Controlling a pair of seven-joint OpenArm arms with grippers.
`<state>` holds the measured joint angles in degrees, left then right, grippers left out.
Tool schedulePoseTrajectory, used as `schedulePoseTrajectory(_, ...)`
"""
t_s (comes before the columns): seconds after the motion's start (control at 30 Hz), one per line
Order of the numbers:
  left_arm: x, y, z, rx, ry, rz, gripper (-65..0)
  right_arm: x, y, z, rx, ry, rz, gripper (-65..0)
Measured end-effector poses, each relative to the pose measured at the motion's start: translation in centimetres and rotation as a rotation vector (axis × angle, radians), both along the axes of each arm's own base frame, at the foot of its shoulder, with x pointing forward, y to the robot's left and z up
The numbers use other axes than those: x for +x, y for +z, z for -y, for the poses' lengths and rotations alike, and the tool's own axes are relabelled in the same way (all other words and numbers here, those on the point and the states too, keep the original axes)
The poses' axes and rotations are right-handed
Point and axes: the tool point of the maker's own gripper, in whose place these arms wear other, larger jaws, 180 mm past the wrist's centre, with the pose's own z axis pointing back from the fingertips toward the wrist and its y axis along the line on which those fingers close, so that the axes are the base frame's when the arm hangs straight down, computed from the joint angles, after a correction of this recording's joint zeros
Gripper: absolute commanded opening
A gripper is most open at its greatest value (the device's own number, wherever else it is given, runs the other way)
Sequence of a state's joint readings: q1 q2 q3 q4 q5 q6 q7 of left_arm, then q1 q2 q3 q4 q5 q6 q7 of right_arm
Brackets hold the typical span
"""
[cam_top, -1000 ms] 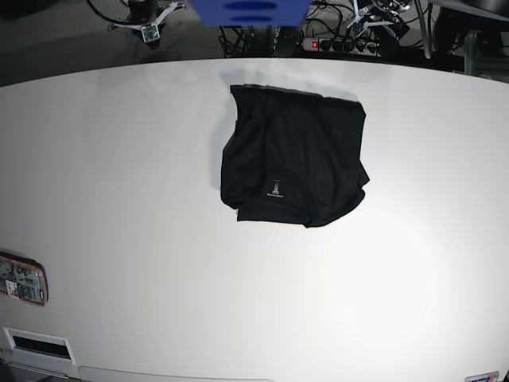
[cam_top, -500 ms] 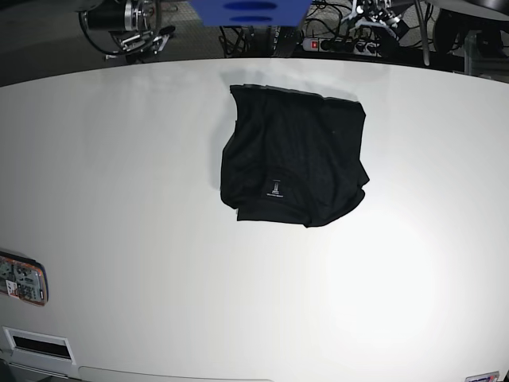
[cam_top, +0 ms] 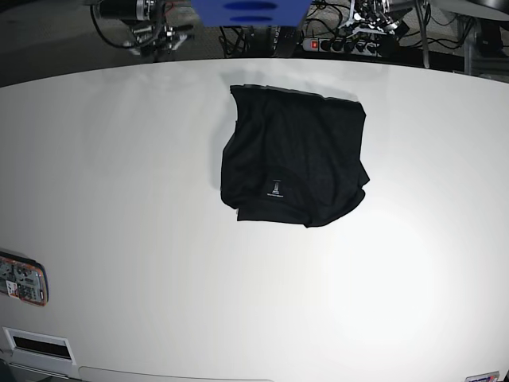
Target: Fold the T-shirt properly
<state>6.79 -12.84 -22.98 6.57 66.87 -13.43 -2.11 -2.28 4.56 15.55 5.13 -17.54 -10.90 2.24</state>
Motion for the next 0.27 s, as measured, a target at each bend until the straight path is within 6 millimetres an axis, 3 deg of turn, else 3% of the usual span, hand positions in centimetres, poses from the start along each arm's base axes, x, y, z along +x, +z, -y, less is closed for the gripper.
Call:
schedulePoseTrajectory(0.07, 0.1, 0.0, 0.0, 0.0, 0.0, 0.001, -65.0, -0.5, -0.1, -0.4, 0.009, -0.002, -0.014, -65.0)
schedulePoseTrajectory(0.27, -0.1, -0.1, 0.6, -0.007, 0.001, -0.006, -65.0, 2.9, 0.1, -1.6, 0.022, 0.005, 0.065, -65.0)
